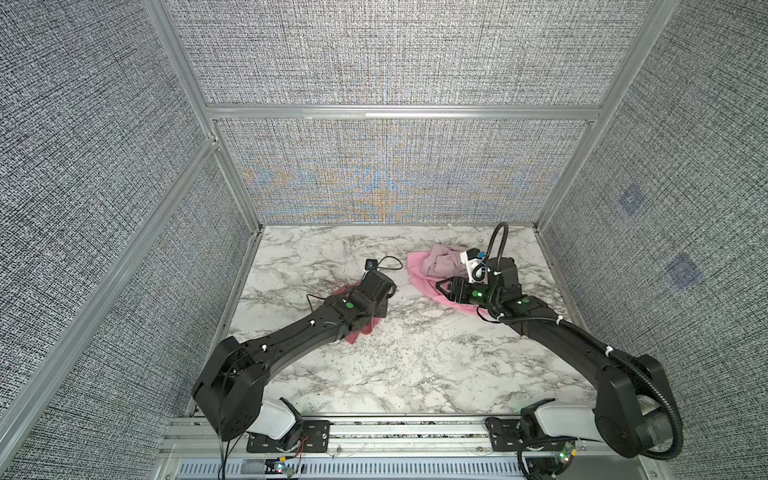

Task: Pick out a specific cloth from the pile

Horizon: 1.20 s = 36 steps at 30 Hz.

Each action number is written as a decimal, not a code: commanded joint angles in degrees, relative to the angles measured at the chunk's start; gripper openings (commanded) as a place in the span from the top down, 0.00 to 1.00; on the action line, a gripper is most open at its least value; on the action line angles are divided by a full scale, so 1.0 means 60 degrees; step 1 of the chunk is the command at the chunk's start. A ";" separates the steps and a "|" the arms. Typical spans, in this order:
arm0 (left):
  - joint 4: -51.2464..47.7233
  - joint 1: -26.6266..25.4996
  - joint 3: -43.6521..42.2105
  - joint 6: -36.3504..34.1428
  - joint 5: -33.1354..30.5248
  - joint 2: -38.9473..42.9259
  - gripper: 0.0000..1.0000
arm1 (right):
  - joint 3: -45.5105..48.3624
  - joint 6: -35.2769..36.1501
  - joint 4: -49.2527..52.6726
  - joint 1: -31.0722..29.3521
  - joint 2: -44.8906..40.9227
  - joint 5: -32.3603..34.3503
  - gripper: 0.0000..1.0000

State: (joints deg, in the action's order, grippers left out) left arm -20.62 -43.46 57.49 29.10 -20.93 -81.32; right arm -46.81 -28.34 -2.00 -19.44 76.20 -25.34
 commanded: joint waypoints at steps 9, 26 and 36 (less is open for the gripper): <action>0.1927 0.2249 -0.1657 -0.0630 0.0547 0.1441 1.00 | -0.0038 -0.0122 -0.0414 0.0000 0.0084 -0.0141 0.42; 0.3966 0.4306 -0.1512 -0.0725 0.1813 -0.2093 1.00 | -0.0317 -0.0038 -0.0240 -0.0001 0.0457 -0.0127 0.42; 0.4447 0.4460 -0.1747 -0.0514 0.1971 -0.2787 1.00 | -0.0370 -0.0038 -0.0198 0.0003 0.0548 -0.0098 0.42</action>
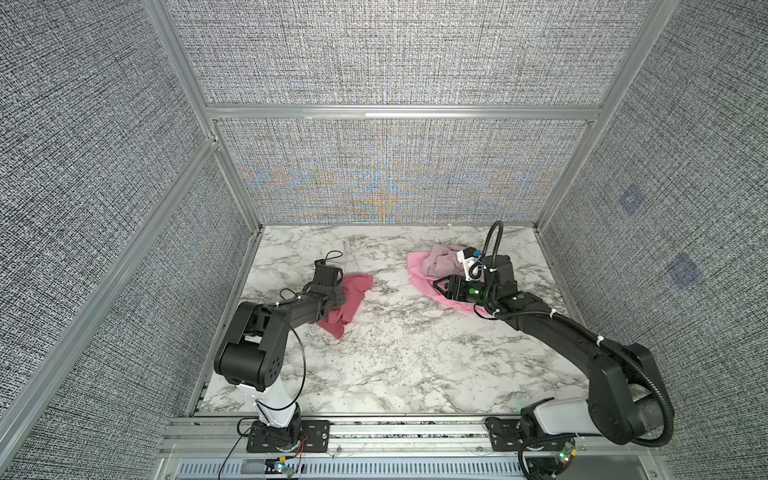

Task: Pick out a specific cloth from the pile

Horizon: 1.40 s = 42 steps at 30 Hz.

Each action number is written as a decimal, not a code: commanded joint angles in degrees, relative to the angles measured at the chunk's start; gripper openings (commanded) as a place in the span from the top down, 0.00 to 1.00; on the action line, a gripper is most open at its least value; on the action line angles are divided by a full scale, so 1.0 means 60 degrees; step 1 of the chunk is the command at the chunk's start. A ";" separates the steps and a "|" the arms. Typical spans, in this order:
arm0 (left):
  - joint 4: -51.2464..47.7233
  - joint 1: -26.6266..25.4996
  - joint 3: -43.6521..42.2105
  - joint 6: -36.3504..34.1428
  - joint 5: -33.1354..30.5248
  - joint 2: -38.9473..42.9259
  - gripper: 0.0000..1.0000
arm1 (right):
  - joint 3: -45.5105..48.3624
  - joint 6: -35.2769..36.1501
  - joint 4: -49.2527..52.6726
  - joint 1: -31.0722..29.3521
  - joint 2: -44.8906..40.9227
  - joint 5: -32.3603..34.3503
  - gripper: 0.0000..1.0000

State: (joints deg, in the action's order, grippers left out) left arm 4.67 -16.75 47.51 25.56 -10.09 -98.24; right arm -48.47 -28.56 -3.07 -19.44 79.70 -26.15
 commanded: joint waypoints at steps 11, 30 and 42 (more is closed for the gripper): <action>-0.0440 0.0024 -0.0251 0.0017 -0.0247 0.1796 0.73 | -0.0148 -0.0002 0.0202 0.0001 -0.0271 0.0075 0.42; -0.1774 -0.1393 -0.0482 -0.0696 0.0143 0.4847 0.53 | -0.0008 0.0236 0.0819 -0.0008 -0.1418 0.0387 0.41; -0.1496 -0.2496 -0.1512 0.0129 0.0049 0.4283 0.54 | 0.0270 -0.0185 0.0143 -0.0093 -0.1064 0.0213 0.42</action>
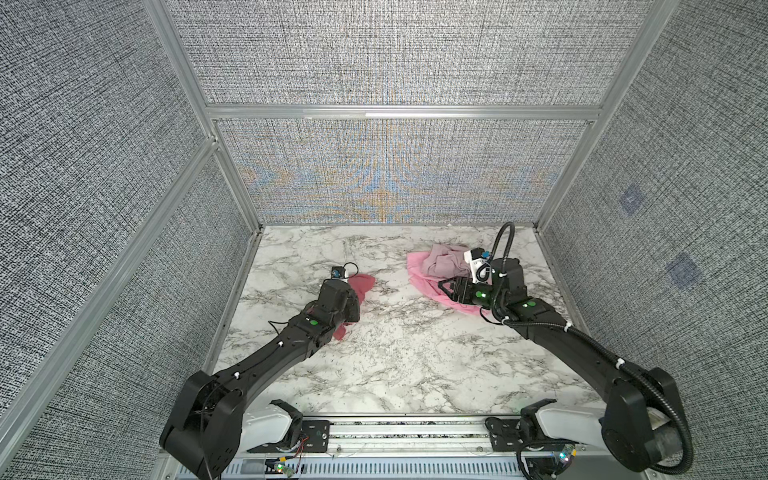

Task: Pick out a specific cloth from the pile

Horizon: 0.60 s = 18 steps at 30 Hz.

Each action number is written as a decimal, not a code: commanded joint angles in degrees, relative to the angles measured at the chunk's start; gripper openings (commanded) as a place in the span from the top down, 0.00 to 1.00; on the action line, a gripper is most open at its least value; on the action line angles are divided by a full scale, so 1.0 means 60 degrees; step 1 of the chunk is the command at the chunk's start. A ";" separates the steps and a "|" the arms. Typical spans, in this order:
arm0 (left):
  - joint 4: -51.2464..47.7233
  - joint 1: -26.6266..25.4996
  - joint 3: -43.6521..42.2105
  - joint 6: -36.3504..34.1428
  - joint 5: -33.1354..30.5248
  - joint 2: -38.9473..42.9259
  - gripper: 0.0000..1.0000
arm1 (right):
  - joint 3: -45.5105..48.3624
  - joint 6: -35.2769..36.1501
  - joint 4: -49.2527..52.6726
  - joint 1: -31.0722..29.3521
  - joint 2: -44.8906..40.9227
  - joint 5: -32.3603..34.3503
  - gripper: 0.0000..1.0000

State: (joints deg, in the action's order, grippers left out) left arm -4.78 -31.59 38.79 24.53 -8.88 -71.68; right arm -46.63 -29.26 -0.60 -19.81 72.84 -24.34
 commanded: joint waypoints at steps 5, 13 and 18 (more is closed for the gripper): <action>0.0390 -0.0022 -0.0424 0.0408 -0.0208 -0.0214 0.54 | 0.0032 -0.0009 -0.0251 -0.0030 0.0150 -0.0082 0.42; 0.0382 -0.0023 -0.0115 0.0189 -0.0550 -0.0812 0.54 | 0.0148 0.0003 -0.0396 -0.0035 0.0286 -0.0045 0.42; -0.0262 -0.0022 0.0725 0.0522 -0.1503 -0.1814 0.55 | 0.0160 0.0035 -0.0391 -0.0033 0.0385 -0.0045 0.42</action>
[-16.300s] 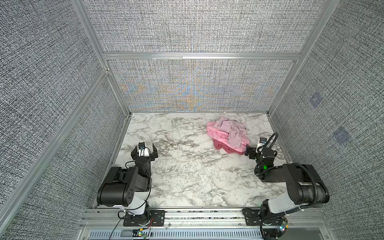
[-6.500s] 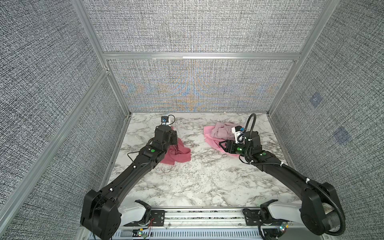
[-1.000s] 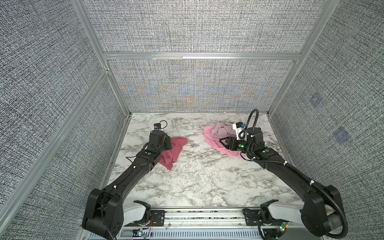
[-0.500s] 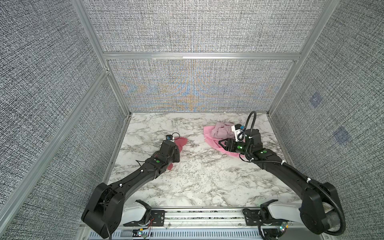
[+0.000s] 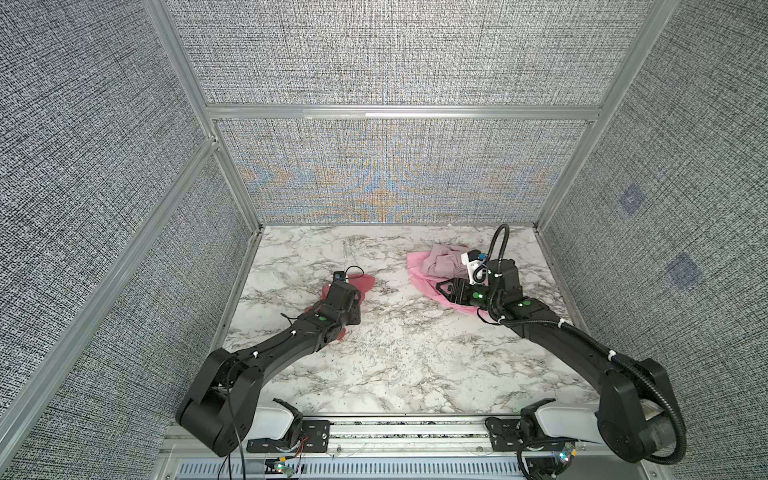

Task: Pick out a specific cloth from the pile

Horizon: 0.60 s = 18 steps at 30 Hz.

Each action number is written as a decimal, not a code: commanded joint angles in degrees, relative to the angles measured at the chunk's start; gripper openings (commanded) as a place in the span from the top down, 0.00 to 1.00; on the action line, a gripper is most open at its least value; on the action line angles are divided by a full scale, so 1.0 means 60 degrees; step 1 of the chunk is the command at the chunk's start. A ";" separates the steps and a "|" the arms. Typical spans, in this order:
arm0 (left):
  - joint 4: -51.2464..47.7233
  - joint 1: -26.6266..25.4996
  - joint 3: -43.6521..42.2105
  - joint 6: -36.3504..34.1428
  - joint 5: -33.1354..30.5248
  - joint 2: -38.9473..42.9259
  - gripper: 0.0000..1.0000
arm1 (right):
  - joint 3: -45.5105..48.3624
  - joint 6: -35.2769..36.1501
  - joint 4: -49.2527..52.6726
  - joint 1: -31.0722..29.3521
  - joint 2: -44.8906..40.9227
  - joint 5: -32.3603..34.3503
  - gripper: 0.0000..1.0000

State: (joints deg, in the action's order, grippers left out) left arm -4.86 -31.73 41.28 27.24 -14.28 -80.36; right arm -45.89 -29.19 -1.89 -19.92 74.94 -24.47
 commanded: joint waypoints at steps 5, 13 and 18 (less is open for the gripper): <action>-0.0061 0.0014 0.0886 -0.0174 -0.0569 -0.1602 0.56 | -0.0064 0.0191 0.0003 -0.0016 0.0129 0.0201 0.42; 0.0267 0.0773 0.1233 -0.0263 -0.0704 -0.2981 0.57 | -0.0361 0.0297 0.0156 0.0006 0.0401 0.0256 0.42; 0.0812 0.2020 0.1155 -0.0382 -0.0017 -0.3072 0.58 | -0.0706 0.0347 0.0282 0.0003 0.0729 0.0211 0.42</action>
State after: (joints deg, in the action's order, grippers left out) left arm -0.62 -21.85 48.38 25.91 -16.25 -98.45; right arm -49.12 -27.62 -0.58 -19.92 78.70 -23.40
